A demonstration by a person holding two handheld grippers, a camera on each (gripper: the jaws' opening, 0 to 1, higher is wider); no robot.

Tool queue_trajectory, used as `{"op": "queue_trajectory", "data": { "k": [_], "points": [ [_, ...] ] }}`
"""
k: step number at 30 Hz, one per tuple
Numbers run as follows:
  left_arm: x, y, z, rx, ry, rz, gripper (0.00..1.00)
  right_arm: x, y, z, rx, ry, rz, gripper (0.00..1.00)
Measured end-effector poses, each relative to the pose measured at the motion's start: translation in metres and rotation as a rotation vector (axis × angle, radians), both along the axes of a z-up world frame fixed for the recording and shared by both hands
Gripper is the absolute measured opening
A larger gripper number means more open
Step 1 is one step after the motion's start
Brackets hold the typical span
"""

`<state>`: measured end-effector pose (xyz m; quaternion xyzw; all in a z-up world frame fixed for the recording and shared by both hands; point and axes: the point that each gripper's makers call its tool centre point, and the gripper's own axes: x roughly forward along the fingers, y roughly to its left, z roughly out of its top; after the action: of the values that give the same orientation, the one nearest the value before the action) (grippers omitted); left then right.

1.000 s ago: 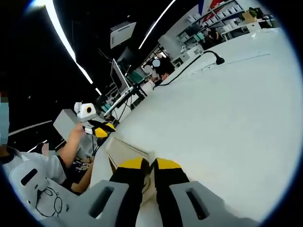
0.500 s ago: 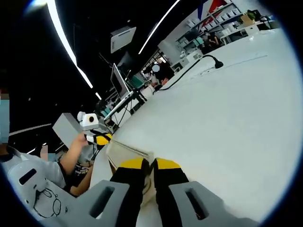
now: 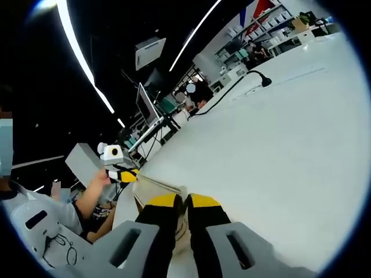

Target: Arrange the utensils inside the cutlery case until each visible utensil rests in its matching compartment.

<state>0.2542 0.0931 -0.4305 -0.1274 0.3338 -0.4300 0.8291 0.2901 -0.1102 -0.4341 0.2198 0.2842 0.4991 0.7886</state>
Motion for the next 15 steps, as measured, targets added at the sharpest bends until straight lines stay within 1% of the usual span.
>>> {"op": "queue_trajectory", "data": {
  "k": [1, 2, 4, 7, 10, 11, 12, 14, 15],
  "points": [
    [0.001, 0.001, 0.001, 0.000, -0.003, 0.006, 0.06, 0.000, 0.000, 0.003, 0.004, -0.005, 0.001, 0.04],
    [0.002, 0.002, 0.003, 0.003, -0.009, 0.008, 0.06, -0.002, 0.000, 0.010, 0.032, -0.003, 0.002, 0.04],
    [0.003, 0.004, 0.007, 0.003, -0.020, 0.015, 0.05, -0.004, 0.001, 0.019, 0.050, -0.010, 0.010, 0.03],
    [0.002, 0.002, 0.014, 0.004, -0.031, 0.010, 0.05, -0.005, 0.002, 0.032, 0.038, -0.055, 0.017, 0.03],
    [0.003, 0.000, 0.026, 0.001, -0.064, 0.014, 0.05, -0.003, 0.001, 0.039, 0.026, -0.097, 0.011, 0.04],
    [0.005, -0.001, 0.032, 0.010, -0.100, 0.007, 0.05, -0.002, 0.000, 0.041, 0.026, -0.106, 0.008, 0.04],
    [0.005, -0.001, 0.036, 0.025, -0.124, 0.002, 0.05, -0.002, -0.001, 0.043, 0.028, -0.109, 0.007, 0.04],
    [0.007, -0.003, 0.043, 0.043, -0.147, -0.002, 0.05, 0.000, -0.002, 0.044, 0.031, -0.117, 0.003, 0.04],
    [0.011, -0.003, 0.046, 0.058, -0.170, 0.000, 0.05, 0.000, -0.002, 0.045, 0.028, -0.127, 0.002, 0.04]
  ]
}}
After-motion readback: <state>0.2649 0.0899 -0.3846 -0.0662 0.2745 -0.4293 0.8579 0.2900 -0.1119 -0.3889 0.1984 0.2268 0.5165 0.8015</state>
